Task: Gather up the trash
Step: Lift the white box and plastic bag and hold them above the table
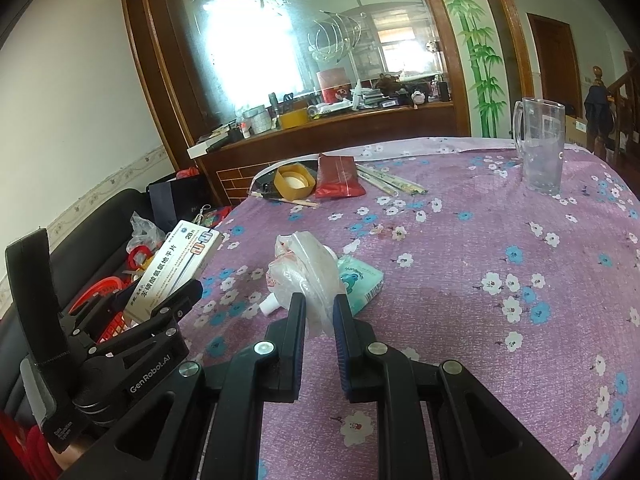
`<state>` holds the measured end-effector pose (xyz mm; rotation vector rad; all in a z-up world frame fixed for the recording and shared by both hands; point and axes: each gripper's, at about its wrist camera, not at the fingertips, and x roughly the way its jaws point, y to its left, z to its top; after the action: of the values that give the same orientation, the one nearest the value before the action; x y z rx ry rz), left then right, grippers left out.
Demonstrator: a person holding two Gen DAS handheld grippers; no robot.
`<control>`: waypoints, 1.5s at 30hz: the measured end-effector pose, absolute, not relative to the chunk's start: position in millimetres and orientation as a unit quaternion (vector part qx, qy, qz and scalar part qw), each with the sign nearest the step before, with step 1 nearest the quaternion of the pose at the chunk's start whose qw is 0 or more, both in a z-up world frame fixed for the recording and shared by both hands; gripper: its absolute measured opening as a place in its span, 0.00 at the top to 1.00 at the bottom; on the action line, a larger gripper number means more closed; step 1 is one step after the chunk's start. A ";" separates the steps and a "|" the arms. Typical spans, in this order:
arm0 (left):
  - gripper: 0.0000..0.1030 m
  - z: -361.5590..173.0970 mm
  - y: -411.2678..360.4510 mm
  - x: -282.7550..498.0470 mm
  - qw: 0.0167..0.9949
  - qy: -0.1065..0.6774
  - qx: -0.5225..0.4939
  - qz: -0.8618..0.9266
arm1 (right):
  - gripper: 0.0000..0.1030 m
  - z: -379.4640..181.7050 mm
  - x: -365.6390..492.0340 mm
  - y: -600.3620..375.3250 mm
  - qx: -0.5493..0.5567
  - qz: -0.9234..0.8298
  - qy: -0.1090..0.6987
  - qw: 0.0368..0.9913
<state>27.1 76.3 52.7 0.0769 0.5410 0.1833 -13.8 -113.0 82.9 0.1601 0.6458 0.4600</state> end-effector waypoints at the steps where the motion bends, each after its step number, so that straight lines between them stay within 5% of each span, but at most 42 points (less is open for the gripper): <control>1: 0.47 52.5 76.9 27.4 0.958 0.269 0.036 0.090 | 0.85 83.0 -13.8 -112.9 0.078 0.224 0.314 0.919; 45: 0.47 70.4 156.5 -73.7 0.955 0.264 -0.018 0.132 | 0.85 115.3 -87.0 -41.0 0.078 0.271 0.320 0.905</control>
<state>-73.7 156.5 70.4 -0.0369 0.5351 0.2680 -87.0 -41.0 115.3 0.1611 0.6604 0.5604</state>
